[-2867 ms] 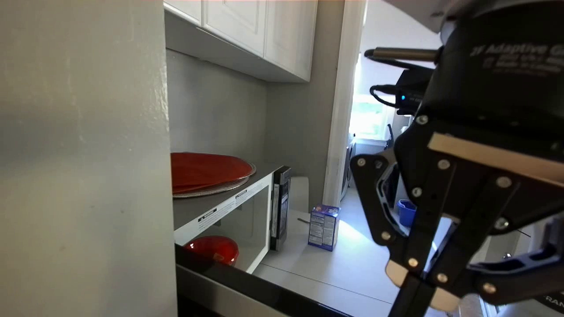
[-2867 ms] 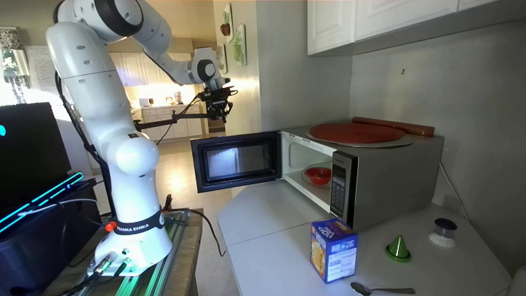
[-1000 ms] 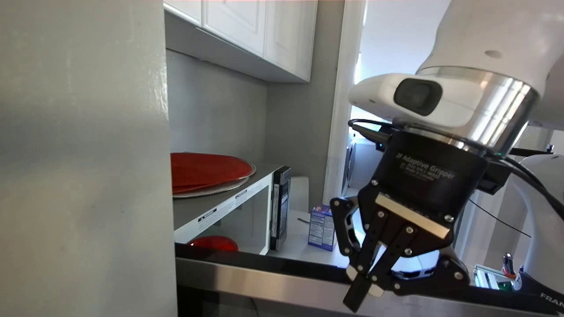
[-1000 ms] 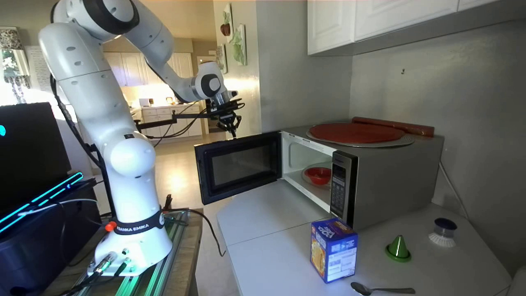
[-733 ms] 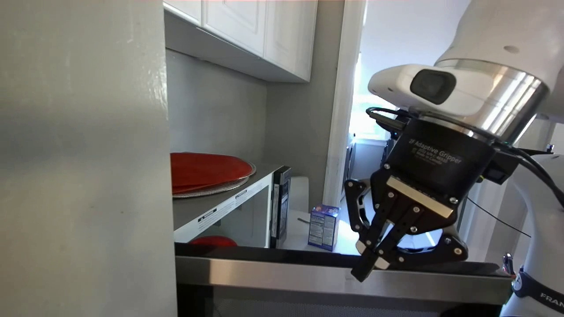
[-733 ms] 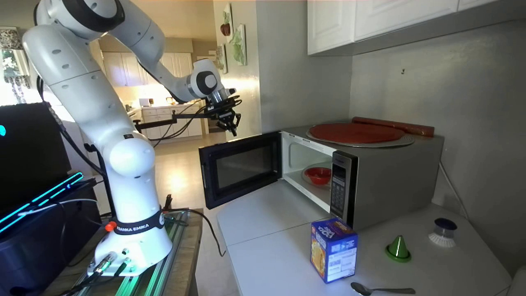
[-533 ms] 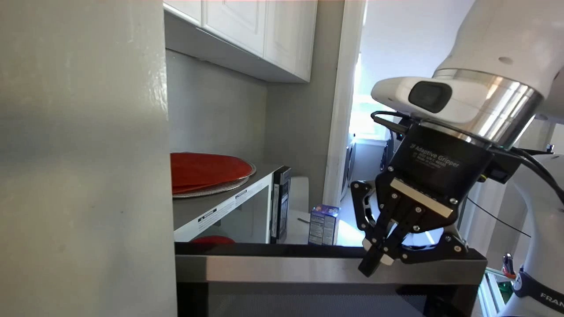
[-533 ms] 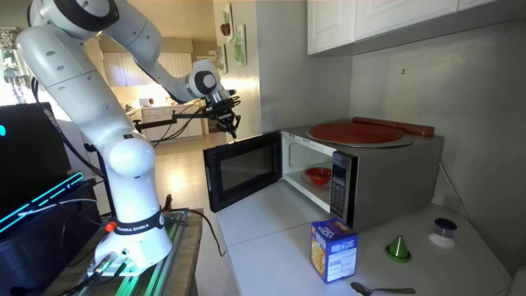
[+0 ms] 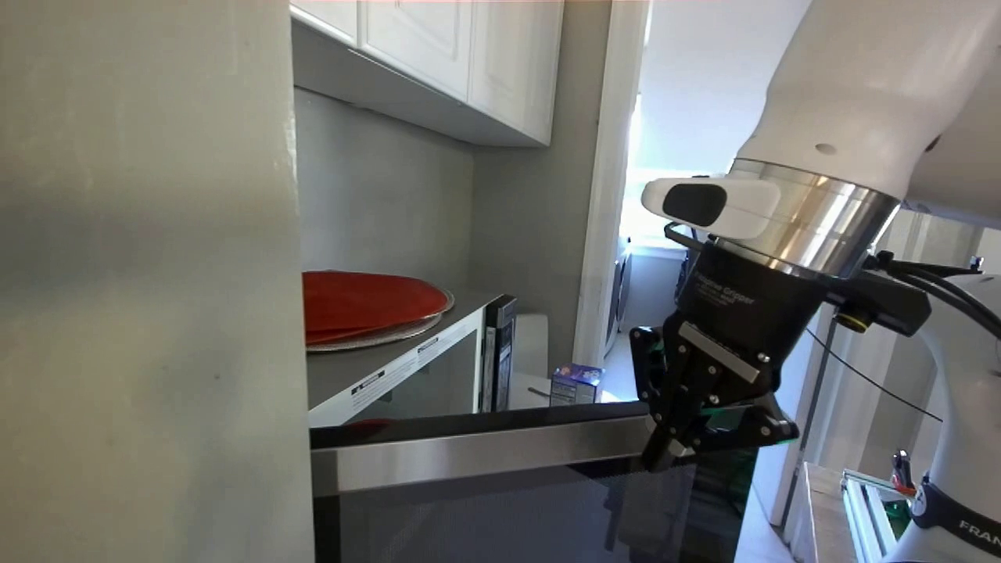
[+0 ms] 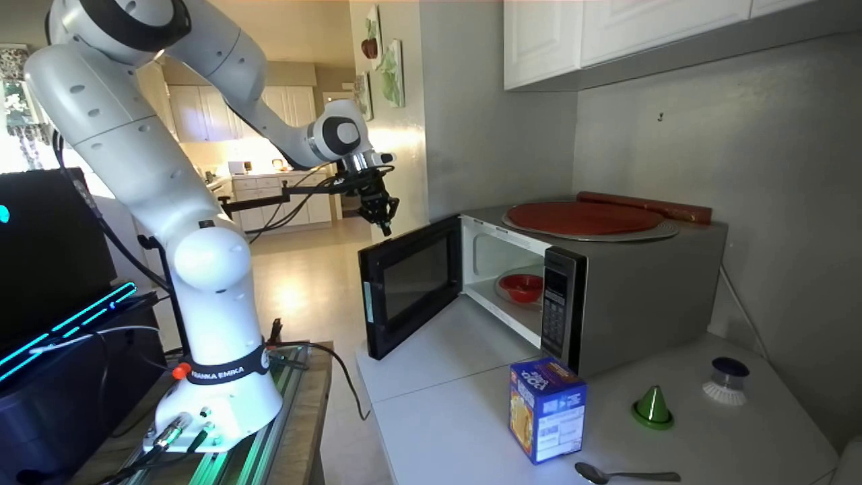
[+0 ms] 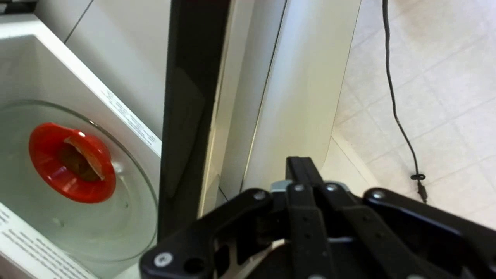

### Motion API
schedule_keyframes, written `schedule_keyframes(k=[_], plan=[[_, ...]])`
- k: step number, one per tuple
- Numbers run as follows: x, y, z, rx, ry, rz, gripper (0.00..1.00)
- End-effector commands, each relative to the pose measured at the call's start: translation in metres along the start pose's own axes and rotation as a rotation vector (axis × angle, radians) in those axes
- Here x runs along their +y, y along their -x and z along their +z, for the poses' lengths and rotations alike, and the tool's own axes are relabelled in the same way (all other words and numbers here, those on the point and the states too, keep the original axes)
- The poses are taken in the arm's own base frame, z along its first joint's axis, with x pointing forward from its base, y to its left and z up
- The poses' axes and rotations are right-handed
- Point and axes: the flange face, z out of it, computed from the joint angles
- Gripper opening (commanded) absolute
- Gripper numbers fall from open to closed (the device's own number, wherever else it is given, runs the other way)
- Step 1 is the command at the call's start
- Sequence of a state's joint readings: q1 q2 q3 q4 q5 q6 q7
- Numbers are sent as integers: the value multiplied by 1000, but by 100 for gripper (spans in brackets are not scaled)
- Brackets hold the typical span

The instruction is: Close the door of the microwave

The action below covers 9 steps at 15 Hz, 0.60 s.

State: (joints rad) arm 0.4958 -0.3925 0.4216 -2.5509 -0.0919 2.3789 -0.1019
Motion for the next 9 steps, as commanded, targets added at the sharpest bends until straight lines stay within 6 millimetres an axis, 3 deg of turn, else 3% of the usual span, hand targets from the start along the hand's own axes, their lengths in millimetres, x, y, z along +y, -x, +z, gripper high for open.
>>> schedule_keyframes(k=[1,9], plan=[[24,6,6,-22,14,200,0],[86,26,27,-55,37,601,0]])
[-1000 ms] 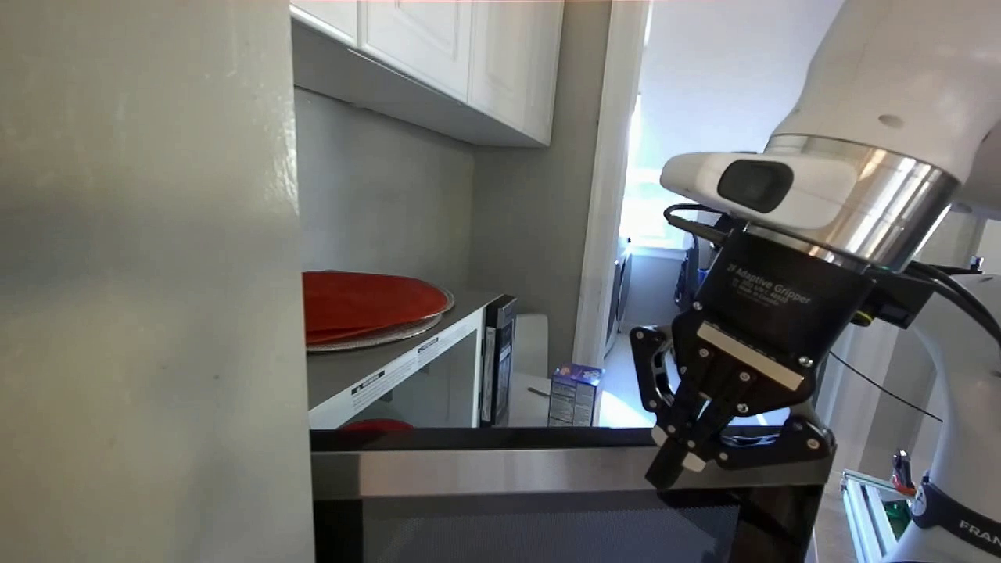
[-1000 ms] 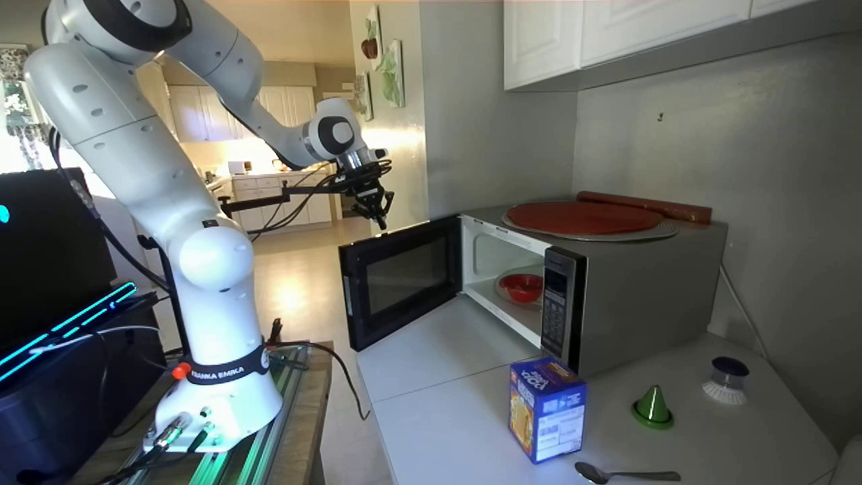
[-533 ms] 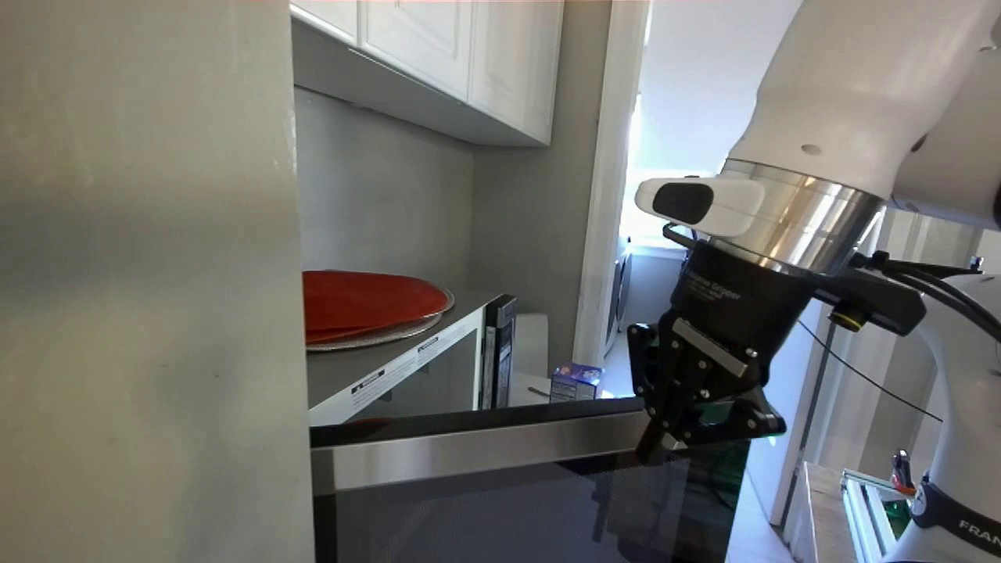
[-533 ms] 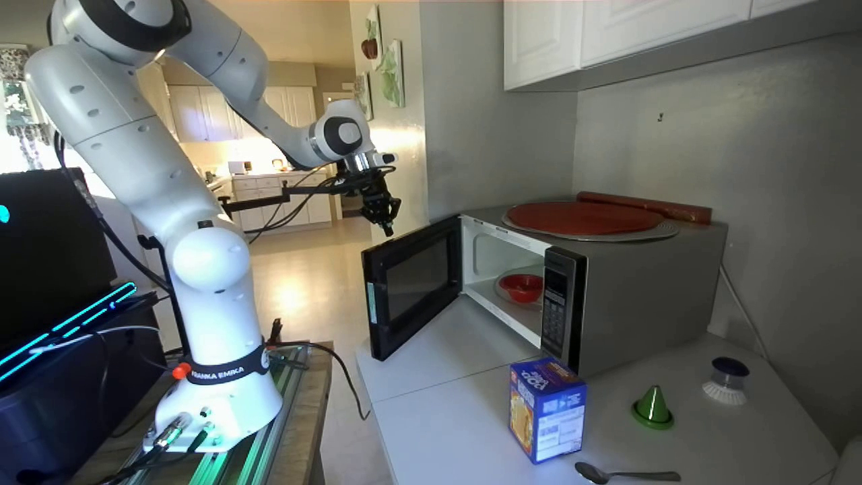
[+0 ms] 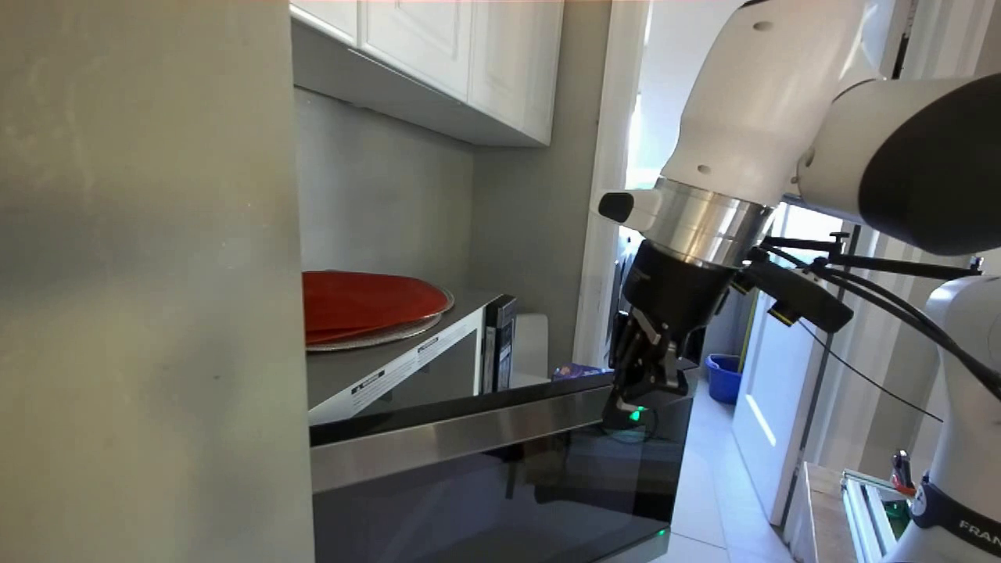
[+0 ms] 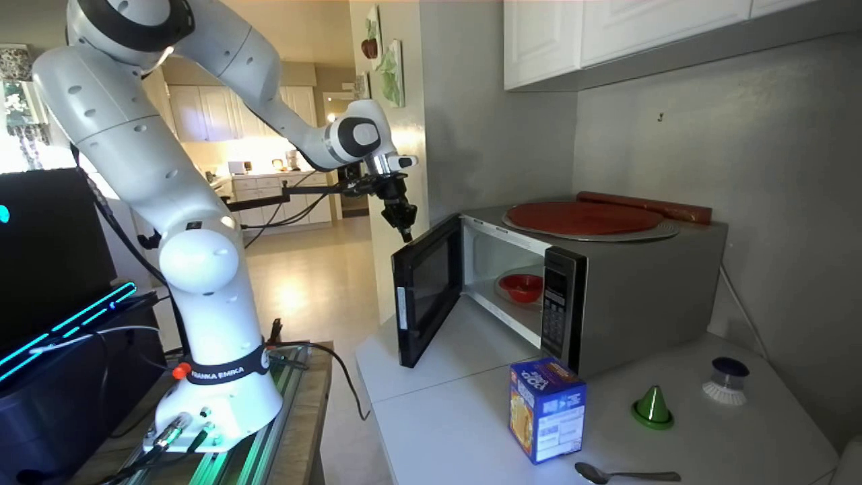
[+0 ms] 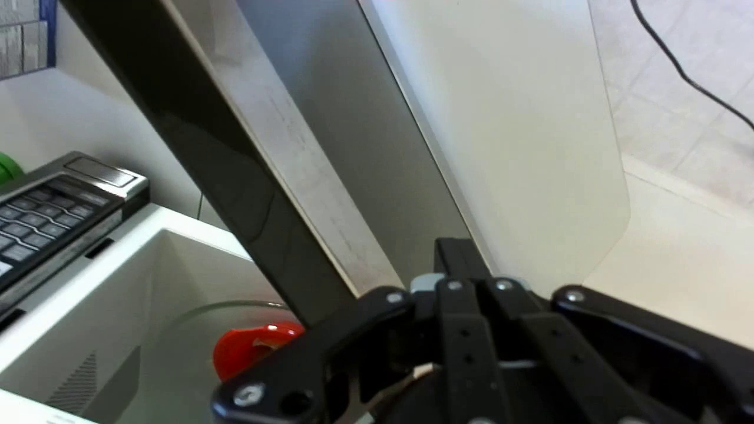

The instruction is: Close the door of the microwave

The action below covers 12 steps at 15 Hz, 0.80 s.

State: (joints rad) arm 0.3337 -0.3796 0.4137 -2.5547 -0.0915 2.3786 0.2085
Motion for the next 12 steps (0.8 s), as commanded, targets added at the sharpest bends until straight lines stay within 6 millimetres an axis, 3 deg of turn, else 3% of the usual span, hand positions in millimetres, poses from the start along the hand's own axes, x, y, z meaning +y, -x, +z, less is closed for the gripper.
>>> schedule_keyframes(k=[1,6,12], plan=[[26,-5,8,3,12,187,0],[55,-19,11,64,27,385,0],[78,-29,22,159,95,487,0]])
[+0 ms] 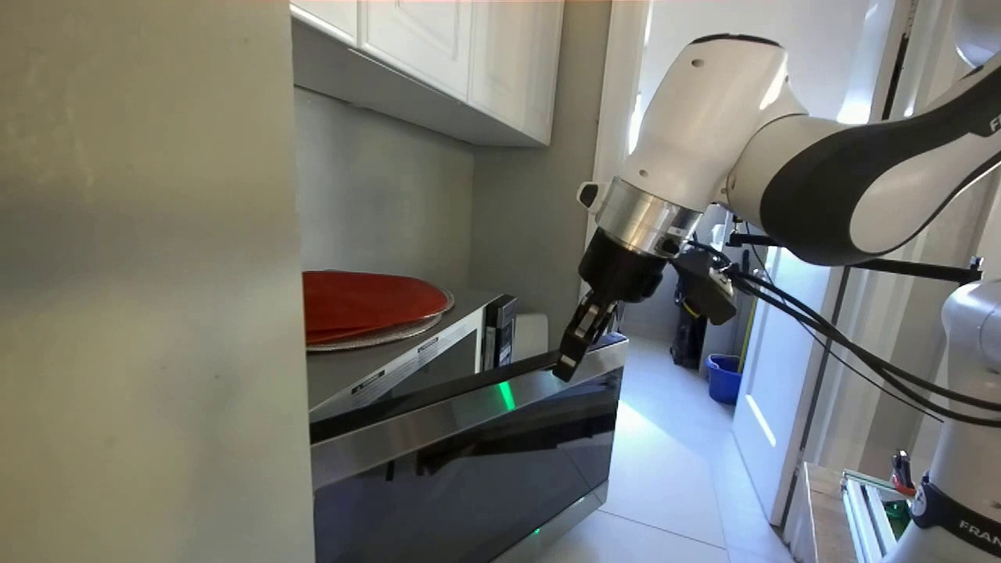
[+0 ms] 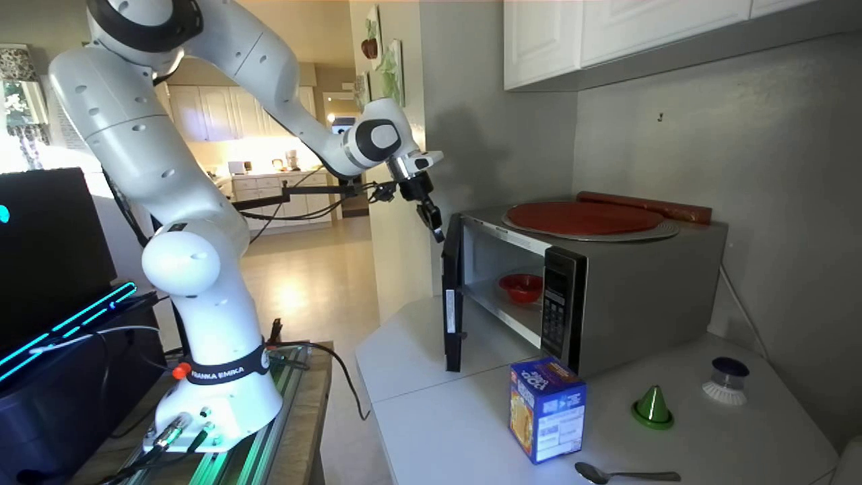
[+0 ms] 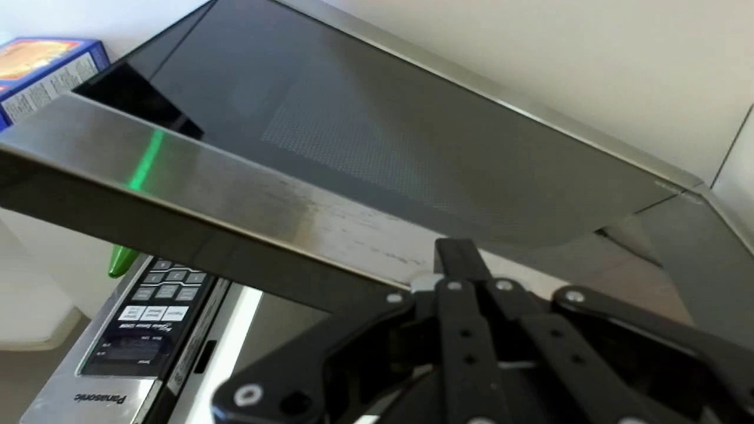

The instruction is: Close the door of the microwave

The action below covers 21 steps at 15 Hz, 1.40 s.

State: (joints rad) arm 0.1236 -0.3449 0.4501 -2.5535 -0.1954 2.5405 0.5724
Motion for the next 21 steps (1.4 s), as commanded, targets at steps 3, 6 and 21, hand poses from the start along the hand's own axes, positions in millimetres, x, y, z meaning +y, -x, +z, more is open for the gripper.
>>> schedule_keyframes(k=[3,6,21], plan=[[10,-18,16,74,59,73,0],[18,-26,26,86,86,98,0],[24,-98,47,182,62,-19,0]])
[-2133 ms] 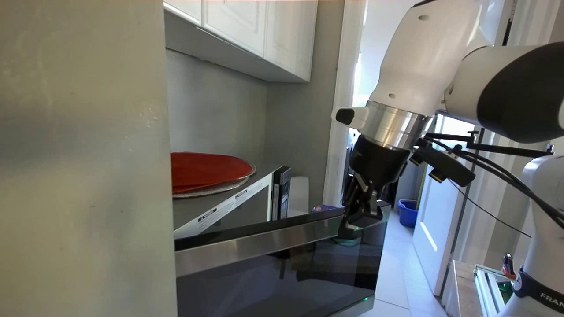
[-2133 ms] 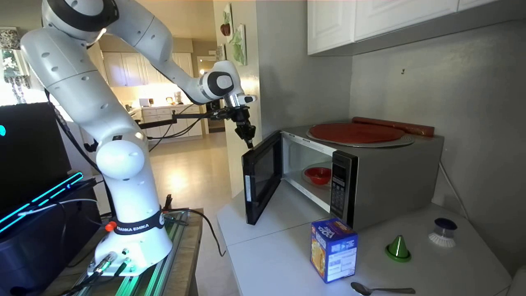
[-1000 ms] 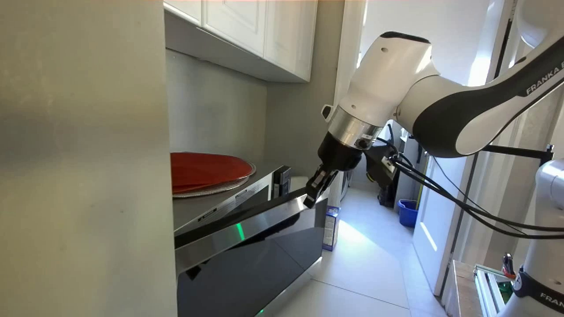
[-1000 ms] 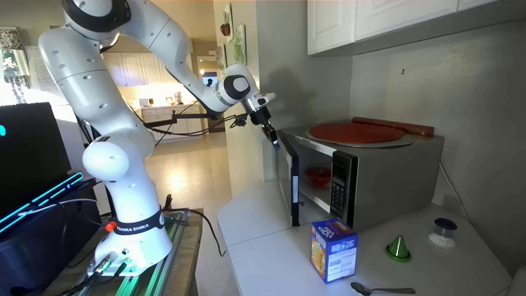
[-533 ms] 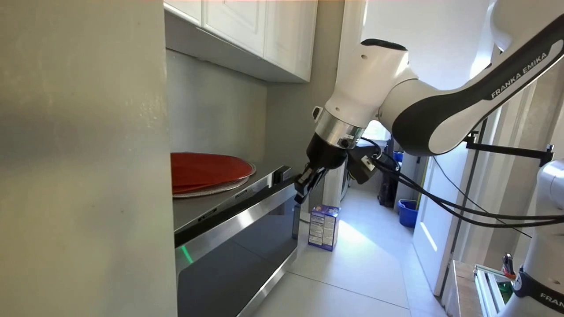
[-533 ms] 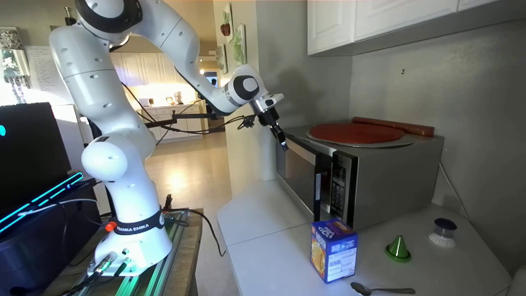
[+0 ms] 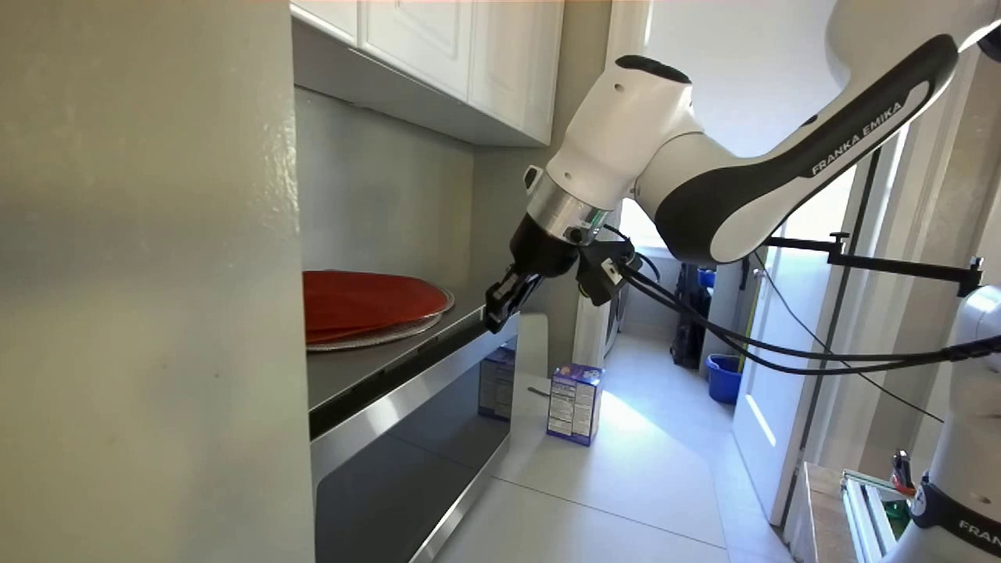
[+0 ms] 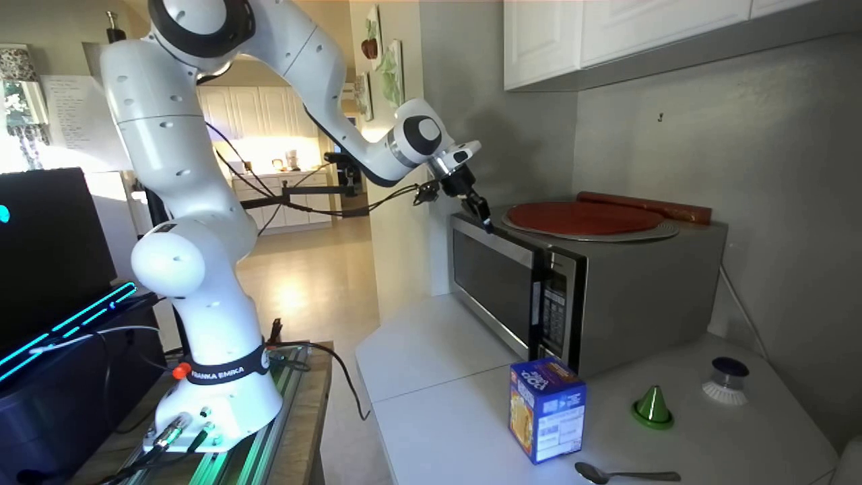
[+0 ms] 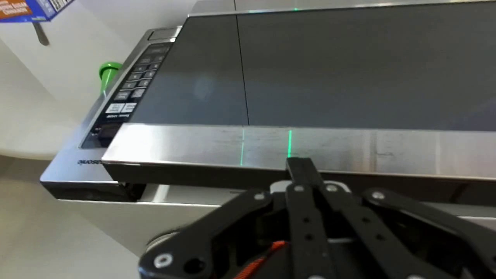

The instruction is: Close the door of the microwave

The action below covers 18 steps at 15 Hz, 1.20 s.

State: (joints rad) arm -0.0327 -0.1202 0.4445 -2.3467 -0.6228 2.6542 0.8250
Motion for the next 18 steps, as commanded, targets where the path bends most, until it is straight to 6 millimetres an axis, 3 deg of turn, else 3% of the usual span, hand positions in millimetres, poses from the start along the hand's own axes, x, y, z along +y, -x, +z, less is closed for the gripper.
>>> schedule_keyframes(k=[1,9,14,17,18], plan=[[-13,-8,23,1,-29,-79,0],[-20,0,54,-52,-36,-127,0],[-19,6,53,-56,-33,-130,0],[-18,32,44,-79,-50,-157,0],[-15,44,42,-86,-56,-168,26]])
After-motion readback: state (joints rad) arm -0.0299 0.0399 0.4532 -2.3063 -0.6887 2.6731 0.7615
